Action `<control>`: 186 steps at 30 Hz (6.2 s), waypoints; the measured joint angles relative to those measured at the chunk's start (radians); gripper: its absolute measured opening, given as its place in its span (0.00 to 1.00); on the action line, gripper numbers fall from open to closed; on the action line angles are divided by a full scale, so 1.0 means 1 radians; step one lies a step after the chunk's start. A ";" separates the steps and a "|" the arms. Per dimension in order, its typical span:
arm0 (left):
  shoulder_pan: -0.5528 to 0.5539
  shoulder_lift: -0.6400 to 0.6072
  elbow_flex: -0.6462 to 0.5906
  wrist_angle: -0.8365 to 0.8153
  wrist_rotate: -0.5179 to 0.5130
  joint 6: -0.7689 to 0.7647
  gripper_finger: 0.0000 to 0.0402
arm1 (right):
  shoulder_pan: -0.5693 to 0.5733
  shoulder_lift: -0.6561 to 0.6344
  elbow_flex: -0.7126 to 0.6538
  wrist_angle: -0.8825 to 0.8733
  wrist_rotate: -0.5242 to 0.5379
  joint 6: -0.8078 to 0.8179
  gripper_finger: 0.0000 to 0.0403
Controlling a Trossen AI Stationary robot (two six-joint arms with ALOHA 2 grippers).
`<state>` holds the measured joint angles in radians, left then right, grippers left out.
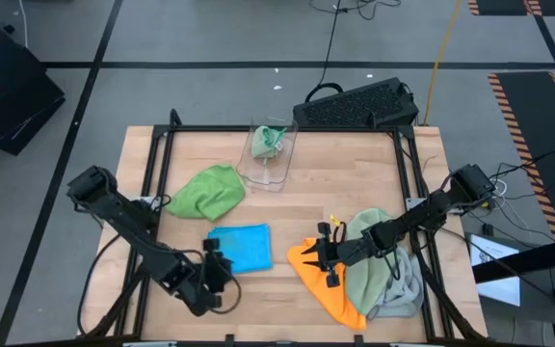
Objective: Fold microfiber towels
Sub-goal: Fold the blue towel
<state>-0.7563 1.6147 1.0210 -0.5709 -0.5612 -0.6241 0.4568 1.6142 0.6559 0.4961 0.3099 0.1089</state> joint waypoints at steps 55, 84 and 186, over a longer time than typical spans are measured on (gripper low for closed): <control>0.050 0.236 0.000 0.545 -0.127 0.183 0.02 | 0.003 0.209 0.033 0.304 -0.048 -0.170 0.55; -0.019 0.236 0.000 0.467 -0.142 0.131 0.03 | -0.076 0.480 0.443 0.035 -0.022 -0.702 0.72; -0.124 0.188 -0.001 0.644 -0.357 0.362 0.61 | -0.051 0.230 0.379 -0.119 -0.180 0.093 0.00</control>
<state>-0.8803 1.8023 1.0199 0.0733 -0.9179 -0.2617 0.4061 1.8446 1.0348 0.3773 0.1299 0.2017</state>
